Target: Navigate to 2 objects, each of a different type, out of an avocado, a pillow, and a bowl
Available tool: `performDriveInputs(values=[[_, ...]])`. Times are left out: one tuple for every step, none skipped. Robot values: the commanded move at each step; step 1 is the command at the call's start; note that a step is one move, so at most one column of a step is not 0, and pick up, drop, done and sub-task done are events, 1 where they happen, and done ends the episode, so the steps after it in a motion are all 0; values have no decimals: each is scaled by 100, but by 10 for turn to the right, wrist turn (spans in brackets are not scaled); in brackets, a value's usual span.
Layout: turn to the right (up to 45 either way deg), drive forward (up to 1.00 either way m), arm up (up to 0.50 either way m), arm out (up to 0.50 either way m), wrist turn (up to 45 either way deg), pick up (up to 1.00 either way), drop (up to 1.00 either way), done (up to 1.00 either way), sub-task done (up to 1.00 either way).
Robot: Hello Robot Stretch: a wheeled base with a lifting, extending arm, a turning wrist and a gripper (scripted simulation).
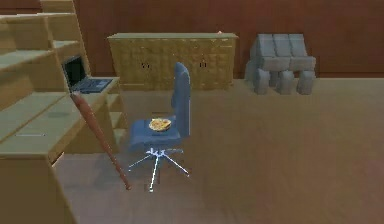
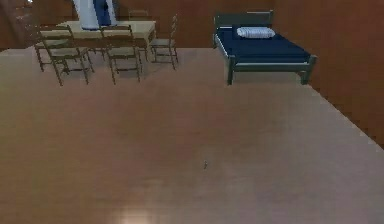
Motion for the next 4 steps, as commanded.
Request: performDriveInputs(values=[[0,70,0,0,0,0,0,0,0],[-150,0,0,0,0,0,0,0,0],[0,0,0,0,0,0,0,0,100],[450,0,0,0,0,0,0,0,0]])
